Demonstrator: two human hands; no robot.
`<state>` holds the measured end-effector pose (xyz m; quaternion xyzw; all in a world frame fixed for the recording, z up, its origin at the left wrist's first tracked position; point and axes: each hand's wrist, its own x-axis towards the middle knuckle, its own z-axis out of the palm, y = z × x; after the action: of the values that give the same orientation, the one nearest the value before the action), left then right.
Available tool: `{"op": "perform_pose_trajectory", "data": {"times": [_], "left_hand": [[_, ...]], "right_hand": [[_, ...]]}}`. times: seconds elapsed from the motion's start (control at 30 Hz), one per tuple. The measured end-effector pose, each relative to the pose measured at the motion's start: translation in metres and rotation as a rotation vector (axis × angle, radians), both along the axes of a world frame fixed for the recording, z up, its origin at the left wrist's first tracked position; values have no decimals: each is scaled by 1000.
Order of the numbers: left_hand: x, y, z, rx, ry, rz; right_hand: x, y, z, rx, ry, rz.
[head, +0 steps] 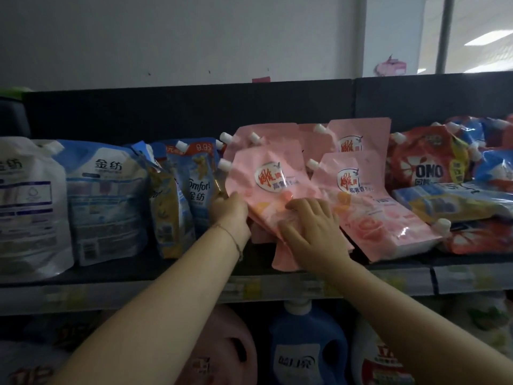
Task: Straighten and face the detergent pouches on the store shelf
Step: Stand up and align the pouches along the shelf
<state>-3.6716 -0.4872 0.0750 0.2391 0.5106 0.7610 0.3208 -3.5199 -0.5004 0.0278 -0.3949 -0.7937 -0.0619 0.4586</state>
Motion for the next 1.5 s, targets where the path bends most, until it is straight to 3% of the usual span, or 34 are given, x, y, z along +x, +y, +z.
{"op": "perform_pose_trajectory", "data": {"times": [0.17,0.37,0.6,0.83,0.93,1.13,1.3,1.37,1.5], "left_hand": [[-9,-31,47,212,379,114],[-55,-64,43,209,686,331],[-70,-80,28,72,1099,391],[-56,-93,2,173,1255,475],[-50,-94,-9,131,1378,576],[-28,-89,-26,188,1498,396],[-5,-77,-27,144,1517,169],[-1,-70,-27,123,1458,55],[16,-55,-23,88,1410,-129]], "right_hand": [[-41,-6,-2,134,-101,-96],[-99,-22,13,275,-146,-130],[-138,-21,9,65,-234,-184],[-133,-18,0,87,-168,3],[-114,-22,-2,29,-265,177],[-97,-28,-6,-266,-376,122],[-82,-31,2,-529,-398,309],[-64,-30,8,-491,-434,280],[-27,-13,15,-97,-477,15]]}}
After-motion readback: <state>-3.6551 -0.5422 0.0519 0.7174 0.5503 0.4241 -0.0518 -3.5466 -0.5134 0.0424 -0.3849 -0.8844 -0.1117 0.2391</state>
